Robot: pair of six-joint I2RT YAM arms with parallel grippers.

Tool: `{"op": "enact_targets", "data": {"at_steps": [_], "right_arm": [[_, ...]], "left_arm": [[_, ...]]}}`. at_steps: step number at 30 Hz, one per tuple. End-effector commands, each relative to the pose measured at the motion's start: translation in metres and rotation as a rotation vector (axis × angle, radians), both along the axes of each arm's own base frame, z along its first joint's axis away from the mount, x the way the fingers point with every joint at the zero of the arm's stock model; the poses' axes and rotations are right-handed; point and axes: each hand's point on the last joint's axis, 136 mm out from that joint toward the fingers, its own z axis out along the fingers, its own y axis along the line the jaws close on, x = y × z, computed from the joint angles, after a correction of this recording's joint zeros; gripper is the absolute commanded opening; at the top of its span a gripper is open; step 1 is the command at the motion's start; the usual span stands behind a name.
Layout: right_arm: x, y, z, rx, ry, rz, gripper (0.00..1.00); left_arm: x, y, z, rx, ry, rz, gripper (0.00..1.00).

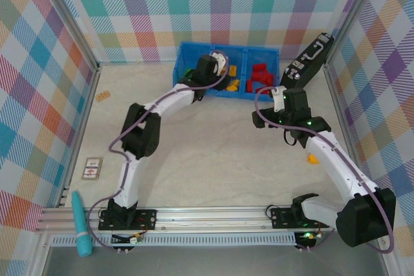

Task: Sort the legos into containers by color
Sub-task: Place the lego in the container, then reset both arms

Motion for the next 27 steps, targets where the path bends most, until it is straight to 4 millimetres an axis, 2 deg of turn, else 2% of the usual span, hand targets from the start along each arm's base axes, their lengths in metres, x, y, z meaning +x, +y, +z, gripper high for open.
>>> {"op": "enact_targets", "data": {"at_steps": [1, 3, 5, 8, 11, 12, 14, 17, 23, 27], "right_arm": [[0.017, -0.007, 0.017, 0.047, -0.118, -0.079, 0.99], [0.023, -0.017, 0.015, 0.02, -0.174, -0.132, 0.99], [0.027, -0.028, 0.009, 0.001, -0.215, -0.183, 0.99], [0.03, -0.04, -0.002, -0.004, -0.246, -0.236, 0.99], [0.028, -0.053, -0.016, 0.015, -0.226, -0.297, 0.99], [0.028, -0.056, -0.022, 0.025, -0.204, -0.317, 0.99], [0.027, -0.059, -0.031, 0.03, -0.178, -0.331, 0.99], [0.024, -0.063, -0.041, 0.009, -0.16, -0.338, 0.99], [0.018, -0.072, -0.045, 0.018, -0.192, -0.373, 0.99], [0.014, -0.073, -0.052, 0.017, -0.184, -0.37, 0.99]], "left_arm": [[-0.026, 0.044, 0.122, -0.09, -0.29, 0.087, 0.76], [-0.048, 0.08, 0.13, -0.081, -0.313, 0.143, 0.8], [-0.066, 0.118, 0.122, -0.046, -0.298, 0.213, 0.83], [-0.095, 0.18, 0.101, -0.007, -0.256, 0.338, 0.89], [-0.123, 0.24, 0.08, -0.039, -0.236, 0.46, 0.96], [-0.131, 0.257, 0.072, -0.066, -0.231, 0.488, 1.0], [-0.143, 0.284, 0.055, -0.102, -0.233, 0.55, 1.0], [-0.155, 0.308, 0.027, -0.104, -0.217, 0.605, 1.0], [-0.169, 0.328, -0.039, -0.142, -0.144, 0.673, 1.0], [-0.173, 0.338, -0.061, -0.194, -0.193, 0.72, 1.0]]}}
